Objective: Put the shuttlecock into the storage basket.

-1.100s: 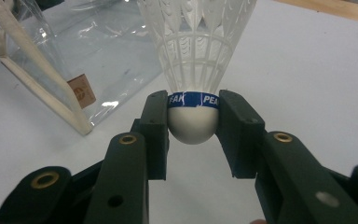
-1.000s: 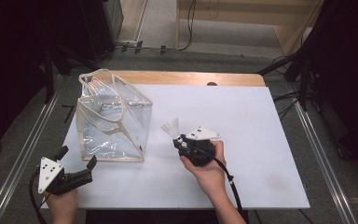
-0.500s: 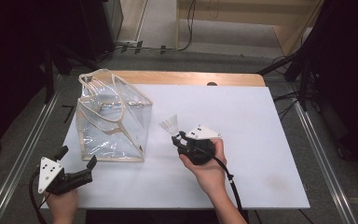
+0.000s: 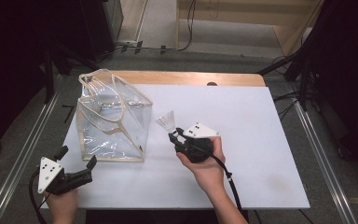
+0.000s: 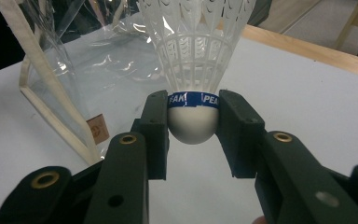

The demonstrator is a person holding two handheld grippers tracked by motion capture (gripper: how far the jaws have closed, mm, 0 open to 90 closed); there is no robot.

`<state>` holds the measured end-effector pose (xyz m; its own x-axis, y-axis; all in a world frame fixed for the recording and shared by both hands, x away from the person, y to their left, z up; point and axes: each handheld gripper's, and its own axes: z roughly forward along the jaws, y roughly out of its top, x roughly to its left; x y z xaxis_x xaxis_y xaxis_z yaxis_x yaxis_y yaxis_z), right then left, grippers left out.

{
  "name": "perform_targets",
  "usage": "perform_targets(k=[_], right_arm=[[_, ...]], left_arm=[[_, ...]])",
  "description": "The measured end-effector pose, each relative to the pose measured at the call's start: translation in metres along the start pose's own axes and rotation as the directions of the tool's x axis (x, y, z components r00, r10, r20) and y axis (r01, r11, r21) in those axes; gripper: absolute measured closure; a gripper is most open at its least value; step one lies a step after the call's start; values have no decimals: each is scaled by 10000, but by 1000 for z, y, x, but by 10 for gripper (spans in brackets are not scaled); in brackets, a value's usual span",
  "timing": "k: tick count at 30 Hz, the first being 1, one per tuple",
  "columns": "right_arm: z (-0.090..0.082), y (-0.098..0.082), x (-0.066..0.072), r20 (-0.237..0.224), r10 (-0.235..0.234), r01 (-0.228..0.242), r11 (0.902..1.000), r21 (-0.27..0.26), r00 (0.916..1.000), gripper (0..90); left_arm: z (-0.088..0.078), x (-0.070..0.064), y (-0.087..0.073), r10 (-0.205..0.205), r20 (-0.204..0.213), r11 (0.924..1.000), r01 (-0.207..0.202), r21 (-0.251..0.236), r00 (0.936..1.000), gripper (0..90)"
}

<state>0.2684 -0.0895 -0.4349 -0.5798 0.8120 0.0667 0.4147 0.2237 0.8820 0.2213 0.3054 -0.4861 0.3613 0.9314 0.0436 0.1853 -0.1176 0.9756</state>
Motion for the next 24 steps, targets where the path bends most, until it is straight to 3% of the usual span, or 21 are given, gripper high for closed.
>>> perform_targets(k=[24], right_arm=[[8, 30, 10, -290, -330, 318, 9987, -387, 9990, 626]], left_arm=[[0, 0, 0, -32, 12, 10000, 32, -20, 10000, 0]])
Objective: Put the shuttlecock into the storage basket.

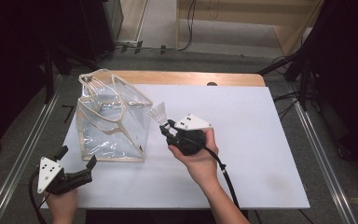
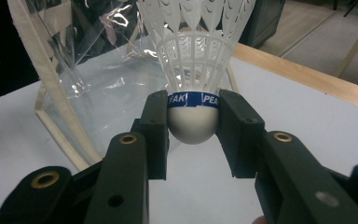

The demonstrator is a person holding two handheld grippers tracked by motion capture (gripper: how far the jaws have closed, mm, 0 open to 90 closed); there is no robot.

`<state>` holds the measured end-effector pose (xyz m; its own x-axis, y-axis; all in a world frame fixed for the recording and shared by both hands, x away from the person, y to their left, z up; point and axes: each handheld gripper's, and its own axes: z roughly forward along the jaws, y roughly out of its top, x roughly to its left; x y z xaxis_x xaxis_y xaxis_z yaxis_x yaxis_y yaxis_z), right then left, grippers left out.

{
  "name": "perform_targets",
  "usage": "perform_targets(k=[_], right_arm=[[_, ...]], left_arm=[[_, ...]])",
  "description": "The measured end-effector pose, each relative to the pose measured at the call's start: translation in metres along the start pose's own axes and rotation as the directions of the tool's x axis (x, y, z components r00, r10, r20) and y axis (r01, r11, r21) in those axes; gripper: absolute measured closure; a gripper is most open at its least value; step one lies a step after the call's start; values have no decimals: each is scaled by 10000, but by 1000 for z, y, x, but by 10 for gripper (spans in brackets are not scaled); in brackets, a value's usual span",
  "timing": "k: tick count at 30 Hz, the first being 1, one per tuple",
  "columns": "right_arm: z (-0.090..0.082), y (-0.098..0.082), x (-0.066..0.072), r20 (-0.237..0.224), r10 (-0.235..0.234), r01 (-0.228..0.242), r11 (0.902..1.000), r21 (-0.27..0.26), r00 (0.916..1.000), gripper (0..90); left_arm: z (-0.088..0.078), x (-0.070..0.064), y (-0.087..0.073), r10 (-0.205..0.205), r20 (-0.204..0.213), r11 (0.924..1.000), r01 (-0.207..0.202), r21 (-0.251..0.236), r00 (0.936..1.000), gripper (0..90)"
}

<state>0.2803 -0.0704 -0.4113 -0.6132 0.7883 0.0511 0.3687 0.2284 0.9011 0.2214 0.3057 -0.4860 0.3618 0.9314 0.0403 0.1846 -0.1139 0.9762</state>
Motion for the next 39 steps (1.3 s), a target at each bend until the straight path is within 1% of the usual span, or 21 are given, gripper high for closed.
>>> perform_targets(k=[5, 13, 17, 23, 24, 29, 39], right_arm=[[1, 7, 2, -41, -90, 90, 9999, -117, 10000, 626], [2, 10, 4, -61, -124, 123, 9998, -173, 9999, 626], [2, 15, 5, -120, -212, 209, 9995, -252, 9997, 626], [2, 19, 7, -166, -200, 194, 9993, -330, 9997, 626], [3, 19, 7, -160, -287, 281, 9989, -376, 9995, 626], [3, 22, 9, -203, -279, 271, 9989, -387, 9994, 626], [4, 33, 14, -319, -448, 430, 9976, -546, 9985, 626]], left_arm=[[0, 0, 0, -22, 1, 10000, 22, -18, 10000, 0], [0, 0, 0, -27, 6, 10000, 27, -25, 10000, 0], [0, 0, 0, -15, 5, 10000, 15, -20, 10000, 0], [0, 0, 0, -33, 2, 10000, 33, -45, 10000, 0], [0, 0, 0, -32, 8, 10000, 32, -47, 10000, 0], [0, 0, 0, -45, 3, 10000, 45, -44, 10000, 0], [0, 0, 0, -62, 11, 10000, 62, -57, 10000, 0]])
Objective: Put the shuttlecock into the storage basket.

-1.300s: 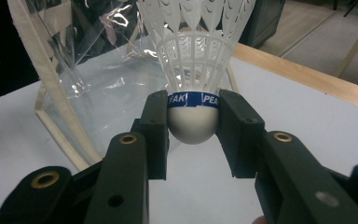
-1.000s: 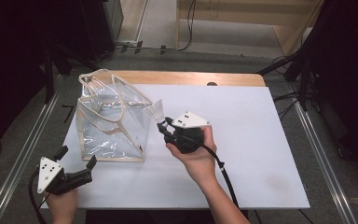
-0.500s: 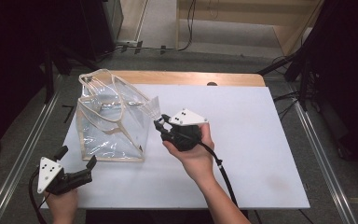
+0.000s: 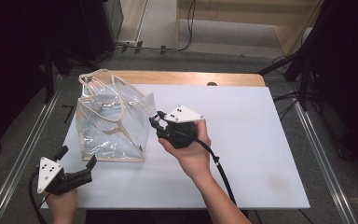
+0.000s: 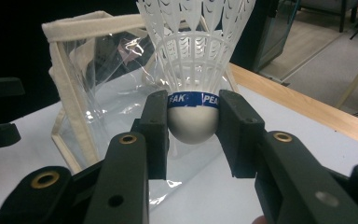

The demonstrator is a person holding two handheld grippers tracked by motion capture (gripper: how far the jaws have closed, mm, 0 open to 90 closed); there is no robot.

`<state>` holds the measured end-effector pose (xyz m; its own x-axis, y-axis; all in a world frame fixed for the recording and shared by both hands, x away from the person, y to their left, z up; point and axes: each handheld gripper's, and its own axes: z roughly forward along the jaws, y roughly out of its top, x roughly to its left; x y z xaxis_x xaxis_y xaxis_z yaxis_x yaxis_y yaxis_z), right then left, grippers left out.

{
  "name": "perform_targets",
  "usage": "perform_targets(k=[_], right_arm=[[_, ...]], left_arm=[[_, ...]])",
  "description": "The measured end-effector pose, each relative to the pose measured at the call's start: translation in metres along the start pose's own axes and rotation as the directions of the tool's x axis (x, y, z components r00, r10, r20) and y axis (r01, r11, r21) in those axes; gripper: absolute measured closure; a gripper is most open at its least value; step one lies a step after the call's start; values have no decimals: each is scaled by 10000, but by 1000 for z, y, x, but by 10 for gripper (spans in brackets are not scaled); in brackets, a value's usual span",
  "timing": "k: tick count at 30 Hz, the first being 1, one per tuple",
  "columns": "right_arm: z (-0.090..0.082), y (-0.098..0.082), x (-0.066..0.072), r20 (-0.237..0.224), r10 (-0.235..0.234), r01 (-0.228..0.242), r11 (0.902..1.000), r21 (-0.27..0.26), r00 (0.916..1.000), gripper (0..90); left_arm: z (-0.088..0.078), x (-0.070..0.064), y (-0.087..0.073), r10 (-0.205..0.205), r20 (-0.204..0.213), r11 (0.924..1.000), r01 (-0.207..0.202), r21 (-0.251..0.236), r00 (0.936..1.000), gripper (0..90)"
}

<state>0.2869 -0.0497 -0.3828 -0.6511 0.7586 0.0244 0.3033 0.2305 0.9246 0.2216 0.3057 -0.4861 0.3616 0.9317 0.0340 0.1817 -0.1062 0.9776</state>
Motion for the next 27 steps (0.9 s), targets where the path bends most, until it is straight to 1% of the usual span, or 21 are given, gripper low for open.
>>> perform_targets(k=[8, 17, 19, 27], right_arm=[[2, 8, 3, -60, -165, 164, 9998, -113, 9998, 626], [4, 15, 8, -151, -209, 207, 9997, -164, 9997, 626], [5, 17, 8, -168, -289, 286, 9994, -204, 9994, 626], [7, 27, 14, -273, -421, 413, 9987, -306, 9987, 626]], left_arm=[[0, 0, 0, 3, 12, 10000, -3, -7, 10000, 0], [0, 0, 0, 8, 13, 10000, -8, -16, 10000, 0], [0, 0, 0, 4, 11, 10000, -4, -14, 10000, 0], [0, 0, 0, -19, 14, 10000, 19, -14, 10000, 0]])
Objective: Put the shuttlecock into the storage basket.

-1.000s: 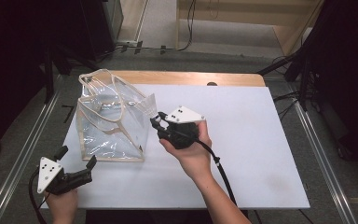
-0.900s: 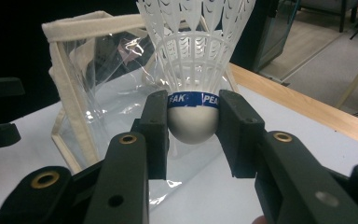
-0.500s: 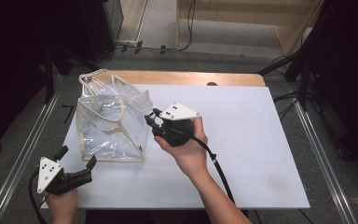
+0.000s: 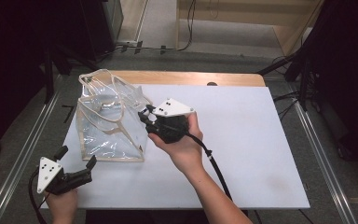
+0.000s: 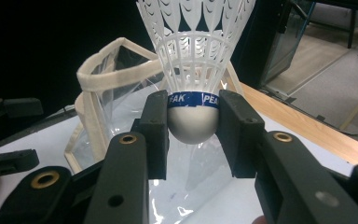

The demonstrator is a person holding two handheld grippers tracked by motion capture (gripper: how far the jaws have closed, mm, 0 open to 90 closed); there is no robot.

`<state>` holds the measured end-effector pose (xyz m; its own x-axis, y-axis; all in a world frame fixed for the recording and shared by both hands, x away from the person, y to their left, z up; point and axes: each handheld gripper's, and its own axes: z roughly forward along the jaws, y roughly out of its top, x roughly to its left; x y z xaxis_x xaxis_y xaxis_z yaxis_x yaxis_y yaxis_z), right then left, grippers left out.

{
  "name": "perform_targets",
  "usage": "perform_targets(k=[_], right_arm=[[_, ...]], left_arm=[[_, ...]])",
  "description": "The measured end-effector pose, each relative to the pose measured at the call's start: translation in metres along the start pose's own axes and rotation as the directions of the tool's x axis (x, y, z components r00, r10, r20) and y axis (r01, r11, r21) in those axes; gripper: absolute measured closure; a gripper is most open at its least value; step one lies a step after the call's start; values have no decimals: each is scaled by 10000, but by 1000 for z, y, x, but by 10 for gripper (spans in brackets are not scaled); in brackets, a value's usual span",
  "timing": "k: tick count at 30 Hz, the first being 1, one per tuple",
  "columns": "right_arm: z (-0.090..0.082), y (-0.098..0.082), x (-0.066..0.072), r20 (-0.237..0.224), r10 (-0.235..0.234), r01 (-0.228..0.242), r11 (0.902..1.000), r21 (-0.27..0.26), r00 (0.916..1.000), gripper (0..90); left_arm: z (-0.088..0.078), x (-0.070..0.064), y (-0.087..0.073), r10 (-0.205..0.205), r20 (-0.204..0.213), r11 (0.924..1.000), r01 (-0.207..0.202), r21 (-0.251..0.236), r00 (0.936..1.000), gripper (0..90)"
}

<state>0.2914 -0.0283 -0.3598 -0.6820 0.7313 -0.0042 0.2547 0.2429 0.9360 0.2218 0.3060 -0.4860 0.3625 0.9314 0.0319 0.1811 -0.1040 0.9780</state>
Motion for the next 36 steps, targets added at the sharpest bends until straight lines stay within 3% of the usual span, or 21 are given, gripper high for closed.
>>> perform_targets(k=[23, 36], right_arm=[[7, 19, 9, -259, -260, 255, 9994, -220, 9993, 626], [11, 27, 13, -376, -185, 175, 9994, -290, 9991, 625]], left_arm=[[0, 0, 0, -24, 10, 10000, 24, 3, 10000, 0], [0, 0, 0, -32, 19, 10000, 32, -4, 10000, 0]])
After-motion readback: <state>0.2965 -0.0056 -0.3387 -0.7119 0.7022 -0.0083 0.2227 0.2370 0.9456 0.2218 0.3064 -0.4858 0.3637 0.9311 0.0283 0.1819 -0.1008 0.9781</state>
